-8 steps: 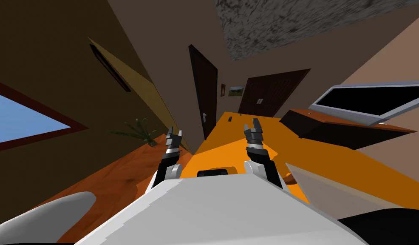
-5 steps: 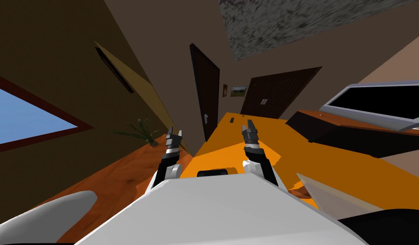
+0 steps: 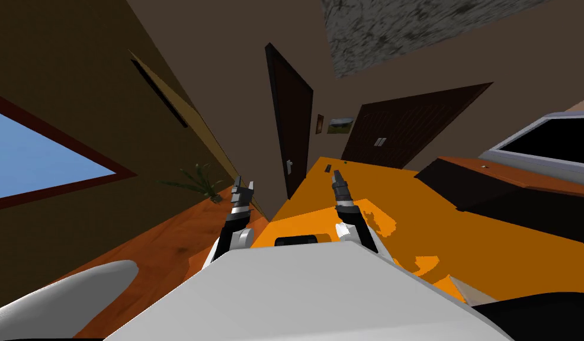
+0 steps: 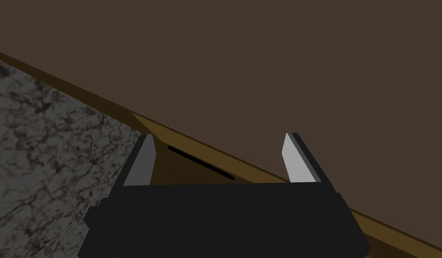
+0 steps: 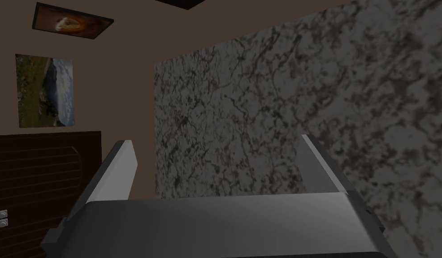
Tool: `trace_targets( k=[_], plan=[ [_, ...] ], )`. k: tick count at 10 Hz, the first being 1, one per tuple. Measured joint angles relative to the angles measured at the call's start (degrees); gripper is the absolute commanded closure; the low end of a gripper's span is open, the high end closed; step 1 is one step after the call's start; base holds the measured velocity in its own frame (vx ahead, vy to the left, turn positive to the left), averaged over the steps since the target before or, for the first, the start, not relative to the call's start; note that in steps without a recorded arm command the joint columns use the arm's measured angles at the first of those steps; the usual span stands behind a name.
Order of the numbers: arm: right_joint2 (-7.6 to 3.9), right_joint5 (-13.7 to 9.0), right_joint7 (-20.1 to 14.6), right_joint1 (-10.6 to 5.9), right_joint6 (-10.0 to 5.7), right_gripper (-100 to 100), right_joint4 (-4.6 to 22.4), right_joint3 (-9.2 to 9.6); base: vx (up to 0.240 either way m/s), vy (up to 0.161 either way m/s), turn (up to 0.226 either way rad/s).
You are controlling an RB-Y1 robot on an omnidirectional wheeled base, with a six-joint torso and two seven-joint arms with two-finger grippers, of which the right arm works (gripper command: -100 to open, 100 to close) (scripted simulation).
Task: Pull the door open
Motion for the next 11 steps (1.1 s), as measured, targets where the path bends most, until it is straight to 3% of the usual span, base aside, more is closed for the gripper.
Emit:
trace_targets(
  k=[11],
  plan=[
    [-6.12,9.5,8.2,-5.97,-2.75,-100,13.8,2.86,0.135,-0.055,0.118]
  ],
)
